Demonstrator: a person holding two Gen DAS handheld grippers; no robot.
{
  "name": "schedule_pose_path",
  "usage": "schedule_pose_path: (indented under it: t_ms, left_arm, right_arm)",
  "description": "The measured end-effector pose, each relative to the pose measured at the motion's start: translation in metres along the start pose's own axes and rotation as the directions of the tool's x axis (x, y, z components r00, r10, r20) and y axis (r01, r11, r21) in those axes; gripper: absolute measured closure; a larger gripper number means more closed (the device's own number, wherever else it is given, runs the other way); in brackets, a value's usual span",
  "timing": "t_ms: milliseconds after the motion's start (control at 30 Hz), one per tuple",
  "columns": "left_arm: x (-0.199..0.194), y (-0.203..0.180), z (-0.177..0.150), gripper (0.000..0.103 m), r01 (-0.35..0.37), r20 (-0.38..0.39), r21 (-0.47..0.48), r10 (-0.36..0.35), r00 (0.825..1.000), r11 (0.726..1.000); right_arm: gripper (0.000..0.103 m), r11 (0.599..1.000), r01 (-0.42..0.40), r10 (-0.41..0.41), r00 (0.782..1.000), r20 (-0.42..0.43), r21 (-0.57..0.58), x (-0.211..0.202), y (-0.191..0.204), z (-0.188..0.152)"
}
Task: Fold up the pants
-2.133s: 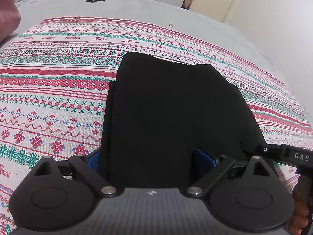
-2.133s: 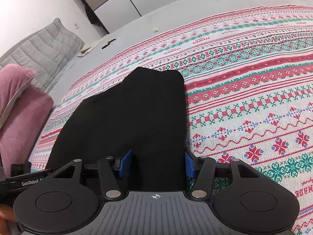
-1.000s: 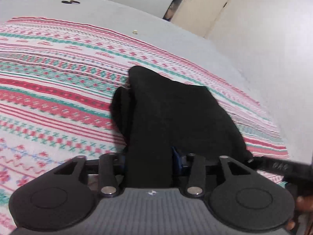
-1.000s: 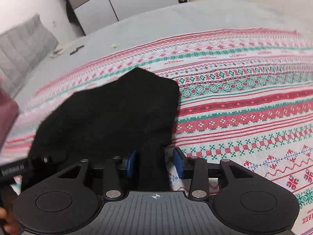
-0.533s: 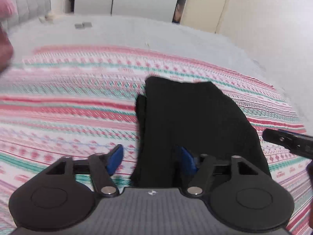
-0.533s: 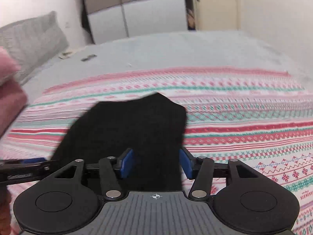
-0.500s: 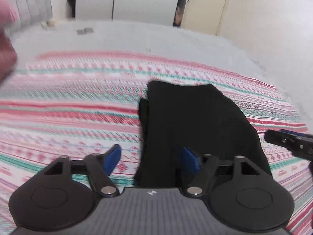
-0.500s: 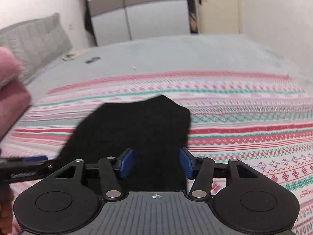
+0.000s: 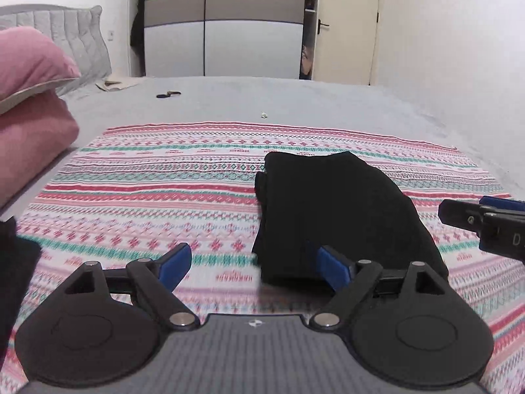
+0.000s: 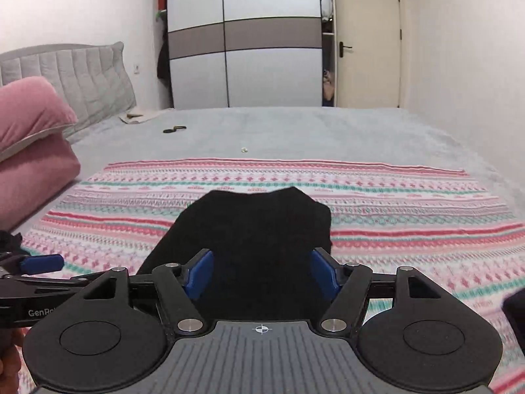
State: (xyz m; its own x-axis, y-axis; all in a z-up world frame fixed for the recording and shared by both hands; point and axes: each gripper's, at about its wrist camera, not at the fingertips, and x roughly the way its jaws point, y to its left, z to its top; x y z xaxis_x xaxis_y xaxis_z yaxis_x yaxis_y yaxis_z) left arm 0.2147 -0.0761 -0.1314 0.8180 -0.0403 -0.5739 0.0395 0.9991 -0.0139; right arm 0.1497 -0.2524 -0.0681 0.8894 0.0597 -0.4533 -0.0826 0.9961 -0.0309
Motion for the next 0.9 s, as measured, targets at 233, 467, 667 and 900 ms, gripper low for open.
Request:
schedule_pose_path:
  t_ms: [233, 467, 667, 900]
  left_arm:
    - [-0.036, 0.0, -0.023, 0.003, 0.009, 0.0, -0.029, -0.009, 1.0, 1.0]
    - [-0.047, 0.001, -0.042, 0.0, -0.02, -0.01, -0.036, 0.02, 1.0, 0.999]
    - [-0.036, 0.006, -0.046, 0.0, -0.003, -0.009, -0.038, 0.003, 1.0, 0.999]
    - [-0.027, 0.006, -0.053, 0.0, -0.03, -0.011, -0.007, 0.03, 0.999, 1.0]
  right_arm:
    - [0.033, 1.0, -0.001, 0.0, 1.0, 0.032, 0.028, -0.043, 0.016, -0.026]
    - [0.027, 0.997, -0.005, 0.002, 0.999, 0.039, 0.071, -0.081, 0.017, -0.053]
    - [0.019, 0.999, 0.041, -0.042, 0.998, 0.044, 0.027, -0.071, 0.012, -0.062]
    - [0.019, 0.998, 0.051, -0.049, 0.998, -0.046, 0.043, -0.042, 0.009, -0.081]
